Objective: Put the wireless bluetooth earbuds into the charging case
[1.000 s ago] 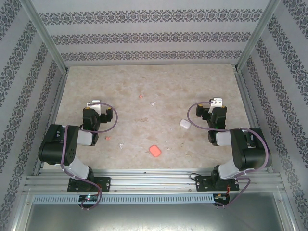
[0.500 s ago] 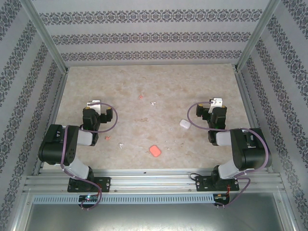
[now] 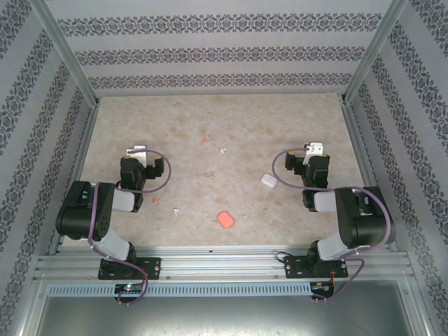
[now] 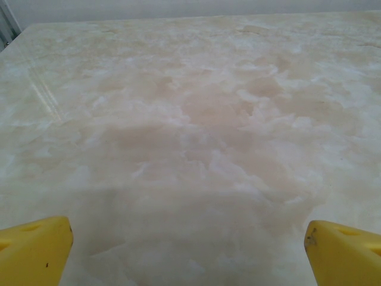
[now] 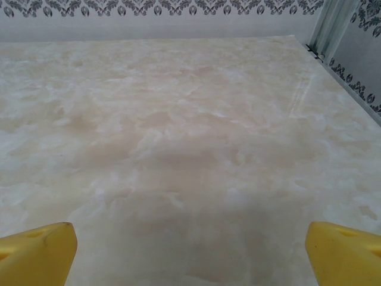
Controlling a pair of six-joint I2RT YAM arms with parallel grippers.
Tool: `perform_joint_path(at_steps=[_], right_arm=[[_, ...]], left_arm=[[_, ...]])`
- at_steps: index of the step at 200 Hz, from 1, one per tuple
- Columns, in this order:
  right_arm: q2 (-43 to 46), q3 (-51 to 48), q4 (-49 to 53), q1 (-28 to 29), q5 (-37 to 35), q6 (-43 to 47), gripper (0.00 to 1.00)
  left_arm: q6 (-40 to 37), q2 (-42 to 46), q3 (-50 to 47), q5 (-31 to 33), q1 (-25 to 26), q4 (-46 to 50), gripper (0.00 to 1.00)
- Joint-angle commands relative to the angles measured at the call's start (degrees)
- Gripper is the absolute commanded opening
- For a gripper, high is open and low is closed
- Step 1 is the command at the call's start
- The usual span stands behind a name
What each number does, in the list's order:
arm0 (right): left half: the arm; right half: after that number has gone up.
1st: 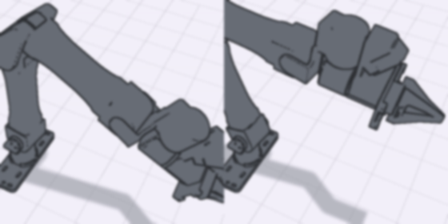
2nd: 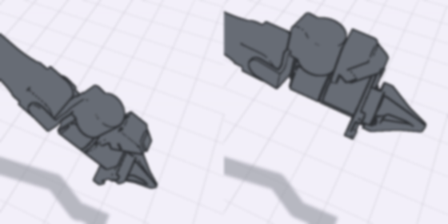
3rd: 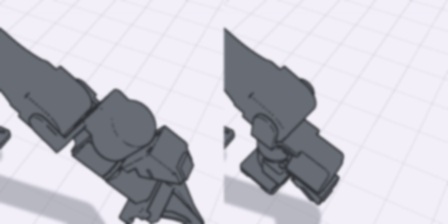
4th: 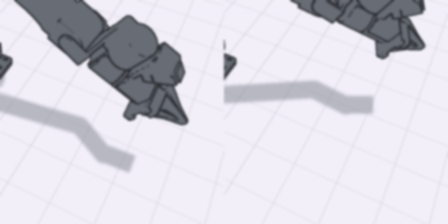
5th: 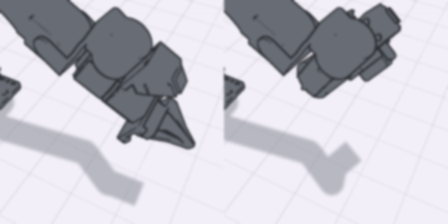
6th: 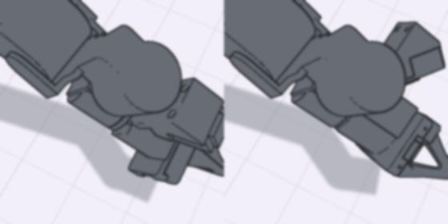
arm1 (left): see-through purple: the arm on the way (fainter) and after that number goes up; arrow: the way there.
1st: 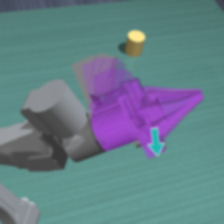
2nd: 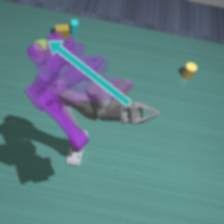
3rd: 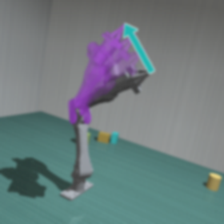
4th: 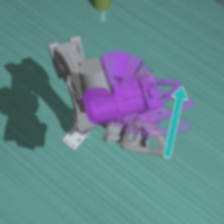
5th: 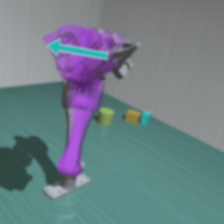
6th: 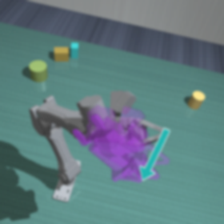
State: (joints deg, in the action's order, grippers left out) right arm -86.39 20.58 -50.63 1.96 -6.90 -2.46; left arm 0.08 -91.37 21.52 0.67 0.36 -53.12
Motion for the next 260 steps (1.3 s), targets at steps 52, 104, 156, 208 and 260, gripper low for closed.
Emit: perform_joint_path(at_steps=[52,104,156,208,260], right_arm=[[16.87,10.06,31.30,7.08,-0.79,-0.54,0.98],[22.04,19.34,60.60,24.78,-6.50,-5.25,0.98],[15.53,27.13,84.49,41.94,-3.75,-18.81,0.98],[2.81,33.89,89.24,53.23,5.56,-26.07,0.96],[-7.80,42.84,92.65,56.41,6.97,-24.03,0.93]], left_arm=[[5.74,16.01,3.27,7.72,-0.36,19.86,1.00],[11.86,24.43,11.75,0.80,-0.27,48.16,1.00],[16.46,24.26,14.24,-3.69,0.11,58.45,1.00],[18.74,20.87,14.78,-7.50,2.29,59.95,1.00],[20.00,21.13,14.56,-5.88,3.32,60.99,1.00]])
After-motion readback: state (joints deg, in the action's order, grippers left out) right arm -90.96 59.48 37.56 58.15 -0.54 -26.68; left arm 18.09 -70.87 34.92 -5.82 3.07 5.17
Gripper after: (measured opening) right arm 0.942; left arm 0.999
